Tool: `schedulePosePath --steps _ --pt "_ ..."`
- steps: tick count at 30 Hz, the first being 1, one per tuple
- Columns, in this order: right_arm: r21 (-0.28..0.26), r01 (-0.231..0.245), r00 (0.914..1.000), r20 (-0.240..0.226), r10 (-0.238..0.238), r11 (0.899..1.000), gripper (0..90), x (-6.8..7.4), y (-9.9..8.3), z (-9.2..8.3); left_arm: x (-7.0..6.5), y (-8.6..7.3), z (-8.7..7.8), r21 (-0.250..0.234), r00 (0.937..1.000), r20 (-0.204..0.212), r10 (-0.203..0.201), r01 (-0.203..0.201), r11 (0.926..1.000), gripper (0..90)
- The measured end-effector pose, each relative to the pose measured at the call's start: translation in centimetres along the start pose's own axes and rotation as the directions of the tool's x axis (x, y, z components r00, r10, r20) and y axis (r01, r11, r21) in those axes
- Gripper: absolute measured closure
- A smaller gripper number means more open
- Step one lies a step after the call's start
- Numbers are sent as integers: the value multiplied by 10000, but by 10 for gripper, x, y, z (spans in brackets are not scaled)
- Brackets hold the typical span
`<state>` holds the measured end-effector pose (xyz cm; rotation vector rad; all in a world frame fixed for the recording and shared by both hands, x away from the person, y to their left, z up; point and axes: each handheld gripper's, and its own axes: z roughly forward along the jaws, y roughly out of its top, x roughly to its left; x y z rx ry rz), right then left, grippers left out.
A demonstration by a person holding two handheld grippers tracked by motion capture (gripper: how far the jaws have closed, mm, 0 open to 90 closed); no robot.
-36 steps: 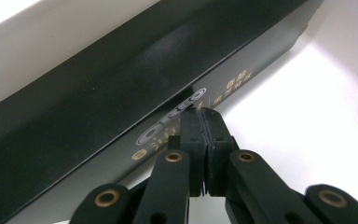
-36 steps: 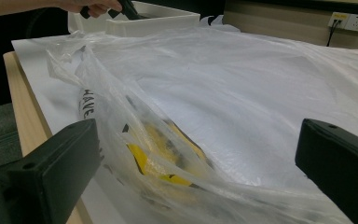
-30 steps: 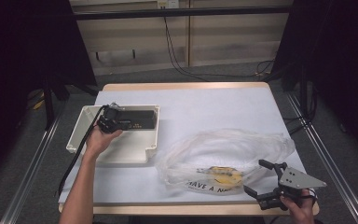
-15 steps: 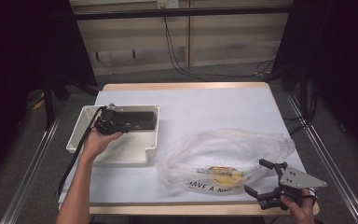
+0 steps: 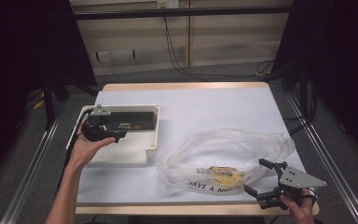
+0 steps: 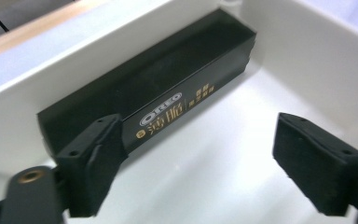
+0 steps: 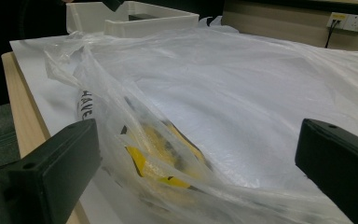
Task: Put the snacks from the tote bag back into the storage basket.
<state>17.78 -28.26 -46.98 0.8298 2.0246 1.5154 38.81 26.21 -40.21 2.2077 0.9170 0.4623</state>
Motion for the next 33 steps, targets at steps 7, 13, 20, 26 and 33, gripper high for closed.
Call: schedulePosePath --steps 7,13,20,26,33 --pt "118 -2 10000 -47 2 9999 0 0 1 -2 -3 -10 -25 -356 10000 -85 -9 6 9994 81" --pt "32 14 10000 70 -14 10000 0 -1 0 -3 -13 -24 -41 -513 9998 43 175 -172 9985 54" --pt "47 25 9999 137 -25 10000 0 0 1 -2 -28 -38 -56 -757 9993 -311 -186 162 9970 36" --pt "27 -9 9998 210 9 10000 0 -1 1 -4 -42 -57 -67 -891 9970 -619 -457 401 9952 37" --pt "204 52 10000 1 -52 9998 0 -2 1 -3 -67 -70 -64 -1342 9959 -436 -787 723 9883 36"
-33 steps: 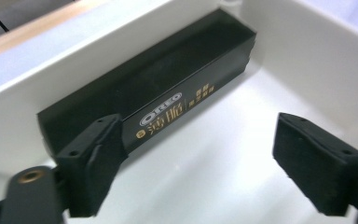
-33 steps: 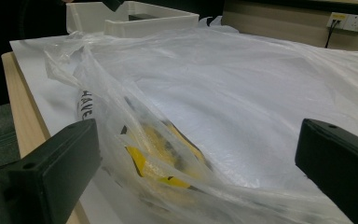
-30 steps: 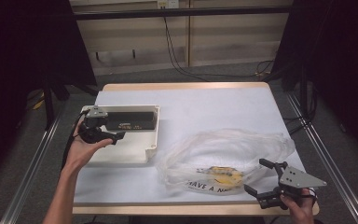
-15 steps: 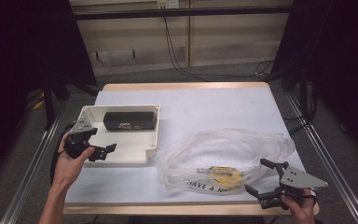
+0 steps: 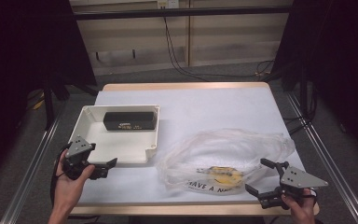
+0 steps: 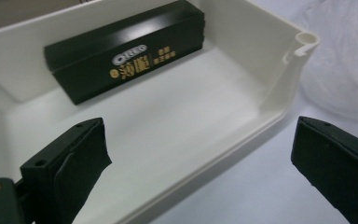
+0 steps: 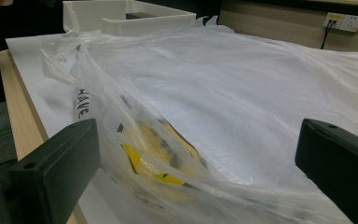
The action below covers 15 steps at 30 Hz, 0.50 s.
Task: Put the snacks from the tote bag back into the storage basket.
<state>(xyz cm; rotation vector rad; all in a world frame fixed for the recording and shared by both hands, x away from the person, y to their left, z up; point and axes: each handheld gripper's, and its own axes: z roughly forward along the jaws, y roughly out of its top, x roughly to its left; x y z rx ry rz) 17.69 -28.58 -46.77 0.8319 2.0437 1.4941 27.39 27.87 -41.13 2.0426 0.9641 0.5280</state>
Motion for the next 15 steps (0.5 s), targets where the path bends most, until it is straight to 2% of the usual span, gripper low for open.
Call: schedulePosePath --steps 1,4,5,7,8,9,13,14,15 --pt "-26 -4 10000 11 4 10000 0 0 0 0 -4 -1 0 -130 9999 -137 81 -83 9999 36" --pt "-145 -20 9999 106 22 9999 0 1 0 -1 -16 -6 0 -479 9999 -69 -119 115 9988 36" --pt "-36 -28 10000 29 28 10000 0 0 0 -3 -20 -8 0 -518 9999 -44 -142 140 9986 36" --pt "-156 1 9998 178 1 9999 0 0 -1 -3 -28 -12 2 -646 9999 -3 -153 153 9978 36" --pt "-95 26 9999 110 -25 10000 0 -1 -1 -4 -32 -14 2 -710 9999 -145 -91 80 9974 37" --pt "-207 -48 9997 247 53 9998 0 -1 -1 -4 -35 -15 3 -756 9998 -156 -107 95 9971 36" --pt "-210 -38 9995 300 45 9998 0 0 -1 -4 -47 -21 6 -1015 9995 -41 -325 319 9943 36" --pt "-124 -41 10000 84 42 9999 0 -1 0 -4 -50 -23 7 -1034 9993 -55 -382 374 9939 36" --pt "-182 -38 9999 107 40 9998 0 -1 -1 -3 -53 -25 8 -1069 9992 -95 -401 388 9935 36"
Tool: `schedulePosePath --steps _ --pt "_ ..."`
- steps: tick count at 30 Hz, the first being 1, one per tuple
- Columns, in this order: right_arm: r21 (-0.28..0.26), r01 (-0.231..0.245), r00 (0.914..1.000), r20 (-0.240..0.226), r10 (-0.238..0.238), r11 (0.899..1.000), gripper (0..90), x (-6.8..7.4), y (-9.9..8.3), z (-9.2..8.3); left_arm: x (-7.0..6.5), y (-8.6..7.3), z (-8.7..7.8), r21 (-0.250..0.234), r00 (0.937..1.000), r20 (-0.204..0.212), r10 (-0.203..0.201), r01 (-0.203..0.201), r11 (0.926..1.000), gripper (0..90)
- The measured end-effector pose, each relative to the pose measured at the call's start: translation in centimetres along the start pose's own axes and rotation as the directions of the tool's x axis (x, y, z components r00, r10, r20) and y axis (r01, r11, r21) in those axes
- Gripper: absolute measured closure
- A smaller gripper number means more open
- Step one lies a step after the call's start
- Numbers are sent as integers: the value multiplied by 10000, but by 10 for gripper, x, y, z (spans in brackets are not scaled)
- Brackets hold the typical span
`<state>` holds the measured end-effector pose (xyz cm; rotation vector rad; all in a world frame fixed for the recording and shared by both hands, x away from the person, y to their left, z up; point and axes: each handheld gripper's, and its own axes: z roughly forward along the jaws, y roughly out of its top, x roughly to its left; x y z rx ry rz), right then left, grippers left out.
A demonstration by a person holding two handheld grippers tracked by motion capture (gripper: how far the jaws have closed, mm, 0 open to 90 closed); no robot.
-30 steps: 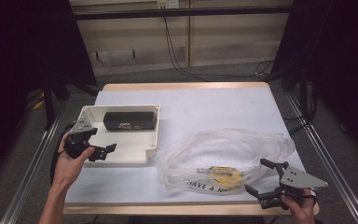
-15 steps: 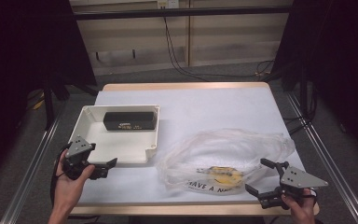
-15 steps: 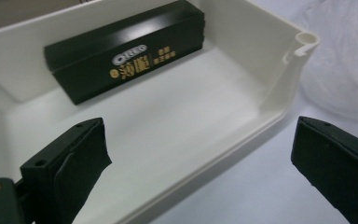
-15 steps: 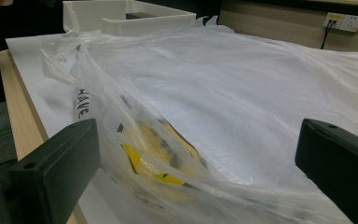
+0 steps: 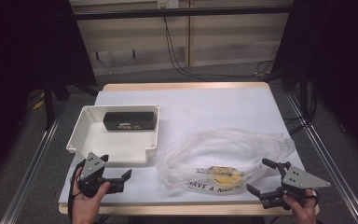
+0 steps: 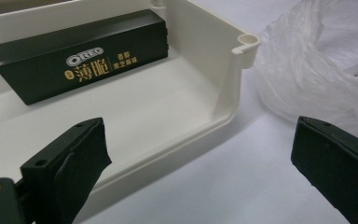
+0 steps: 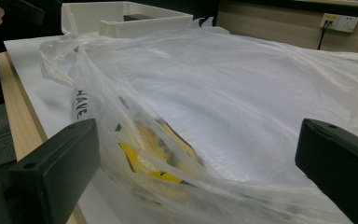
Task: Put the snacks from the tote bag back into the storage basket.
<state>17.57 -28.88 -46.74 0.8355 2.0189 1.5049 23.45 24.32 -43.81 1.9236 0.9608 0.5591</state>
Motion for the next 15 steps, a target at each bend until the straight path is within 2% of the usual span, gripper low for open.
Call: schedulePosePath --steps 2,3,6,7,10,12,14,15 --pt "88 -19 10000 -50 20 10000 0 0 0 -1 -5 -3 1 -23 9999 85 66 -66 10000 35" --pt "43 -60 9999 85 60 10000 0 0 0 -1 -8 -5 1 -49 10000 98 7 -6 10000 35" --pt "45 -52 10000 51 52 10000 0 -1 0 -3 -15 -10 0 -250 9997 226 -72 78 9997 35" --pt "-19 -57 9997 230 57 10000 0 -1 -1 -3 -16 -11 -1 -270 9996 280 -72 80 9996 35" --pt "-26 -51 9997 245 52 10000 0 -1 0 -3 -21 -16 0 -227 9984 549 162 -150 9996 33" --pt "-24 -60 9998 210 61 10000 0 -1 -1 -3 -23 -19 -1 -324 9971 739 187 -164 9993 33" --pt "96 -22 10000 97 22 10000 0 -2 0 -4 -25 -20 0 -304 9963 792 337 -314 9990 33" --pt "25 -20 9997 241 20 10000 0 -2 -1 -3 -25 -20 1 -246 9953 888 396 -376 9990 33"
